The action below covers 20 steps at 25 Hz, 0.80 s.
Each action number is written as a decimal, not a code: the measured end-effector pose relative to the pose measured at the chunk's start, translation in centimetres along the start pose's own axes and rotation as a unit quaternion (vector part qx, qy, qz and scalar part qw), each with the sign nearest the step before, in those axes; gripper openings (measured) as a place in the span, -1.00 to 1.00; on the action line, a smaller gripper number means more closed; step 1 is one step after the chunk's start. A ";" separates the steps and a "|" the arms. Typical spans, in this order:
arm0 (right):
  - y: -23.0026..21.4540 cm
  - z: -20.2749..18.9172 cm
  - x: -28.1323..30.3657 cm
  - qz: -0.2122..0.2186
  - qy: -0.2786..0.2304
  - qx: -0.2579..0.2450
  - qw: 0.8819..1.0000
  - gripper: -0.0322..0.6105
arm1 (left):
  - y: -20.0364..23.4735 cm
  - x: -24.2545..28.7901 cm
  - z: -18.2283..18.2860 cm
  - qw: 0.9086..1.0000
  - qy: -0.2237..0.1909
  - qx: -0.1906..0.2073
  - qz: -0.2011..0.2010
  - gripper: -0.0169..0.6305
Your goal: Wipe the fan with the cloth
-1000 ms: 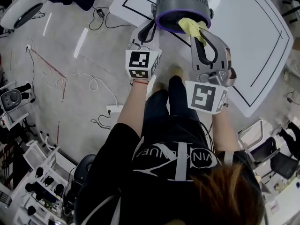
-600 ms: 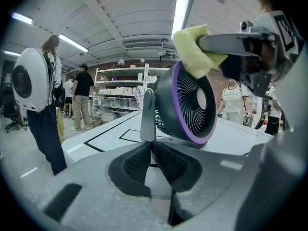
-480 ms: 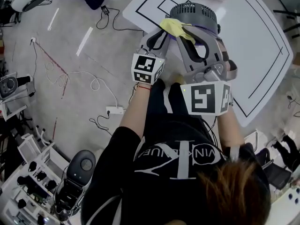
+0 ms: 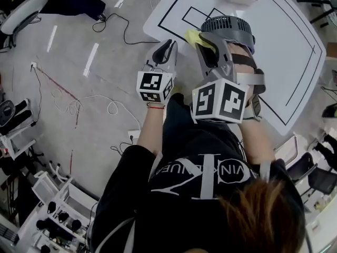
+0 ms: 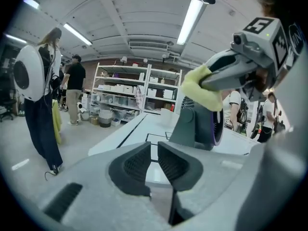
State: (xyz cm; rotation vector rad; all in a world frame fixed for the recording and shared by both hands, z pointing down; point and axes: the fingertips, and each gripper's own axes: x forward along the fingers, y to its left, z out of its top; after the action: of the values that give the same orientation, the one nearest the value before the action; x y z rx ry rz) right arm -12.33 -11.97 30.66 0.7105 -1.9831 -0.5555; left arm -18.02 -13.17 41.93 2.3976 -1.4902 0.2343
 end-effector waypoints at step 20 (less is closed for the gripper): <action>-5.7 -5.0 -3.8 -0.090 0.043 0.074 0.992 -0.78 | -0.7 1.2 7.3 0.996 -0.042 0.080 -0.021 -0.92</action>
State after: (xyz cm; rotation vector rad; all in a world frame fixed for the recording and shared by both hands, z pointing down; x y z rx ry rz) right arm -4.98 -14.11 27.04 0.9969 -1.9058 -0.4785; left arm -17.00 -16.41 35.32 2.5915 -1.5074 0.2547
